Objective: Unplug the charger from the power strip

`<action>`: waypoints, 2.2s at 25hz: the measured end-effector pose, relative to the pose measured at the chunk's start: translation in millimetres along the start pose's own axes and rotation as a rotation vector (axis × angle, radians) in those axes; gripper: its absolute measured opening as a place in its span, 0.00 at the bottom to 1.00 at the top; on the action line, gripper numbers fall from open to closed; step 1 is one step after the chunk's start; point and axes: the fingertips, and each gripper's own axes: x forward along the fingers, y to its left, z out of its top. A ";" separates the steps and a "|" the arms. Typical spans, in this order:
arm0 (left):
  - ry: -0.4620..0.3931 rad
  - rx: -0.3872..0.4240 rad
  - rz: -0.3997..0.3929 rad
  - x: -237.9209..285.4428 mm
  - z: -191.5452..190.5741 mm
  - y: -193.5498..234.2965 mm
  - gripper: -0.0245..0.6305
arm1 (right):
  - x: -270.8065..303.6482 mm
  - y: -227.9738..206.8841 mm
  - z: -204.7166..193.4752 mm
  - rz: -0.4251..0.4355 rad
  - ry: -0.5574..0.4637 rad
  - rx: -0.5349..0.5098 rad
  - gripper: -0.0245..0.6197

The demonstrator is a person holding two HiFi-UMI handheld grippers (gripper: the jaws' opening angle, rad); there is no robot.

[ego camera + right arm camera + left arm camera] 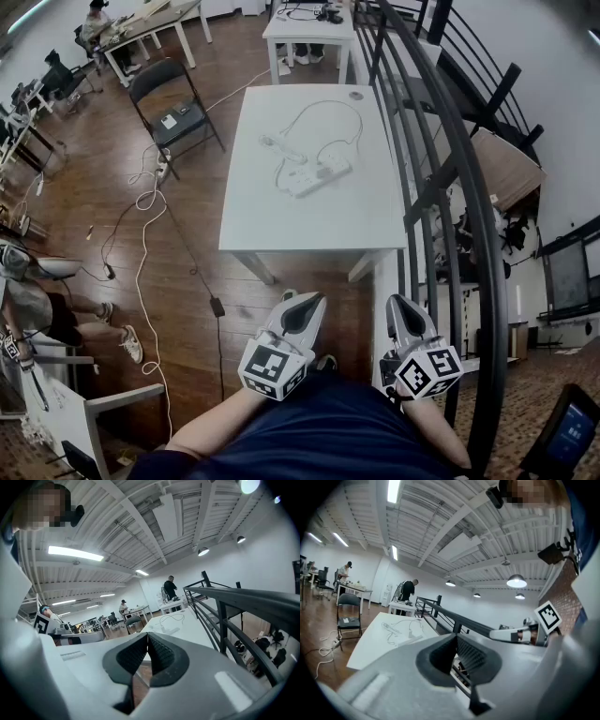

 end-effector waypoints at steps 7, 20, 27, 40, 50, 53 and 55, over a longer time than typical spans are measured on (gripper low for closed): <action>0.005 -0.021 -0.039 57.6 16.8 67.1 0.05 | 74.9 -22.0 15.0 -0.060 0.016 -0.004 0.05; 0.072 0.012 -0.132 158.9 56.5 225.1 0.24 | 245.3 -57.7 53.8 -0.209 0.096 -0.069 0.06; 0.144 0.026 -0.059 184.5 33.7 290.2 0.33 | 322.7 -50.6 23.5 -0.129 0.239 -0.167 0.39; 0.339 0.156 0.106 249.5 -49.8 323.7 0.35 | 425.3 -74.9 -29.8 0.003 0.415 -0.328 0.44; 0.432 0.195 0.107 274.2 -92.7 341.1 0.35 | 460.9 -76.1 -69.0 -0.021 0.516 -0.407 0.41; 0.445 0.193 0.100 278.1 -100.4 344.0 0.35 | 468.0 -80.5 -80.6 -0.034 0.549 -0.427 0.40; 0.461 0.200 0.096 279.7 -105.4 345.6 0.35 | 471.5 -82.2 -85.4 -0.043 0.562 -0.436 0.40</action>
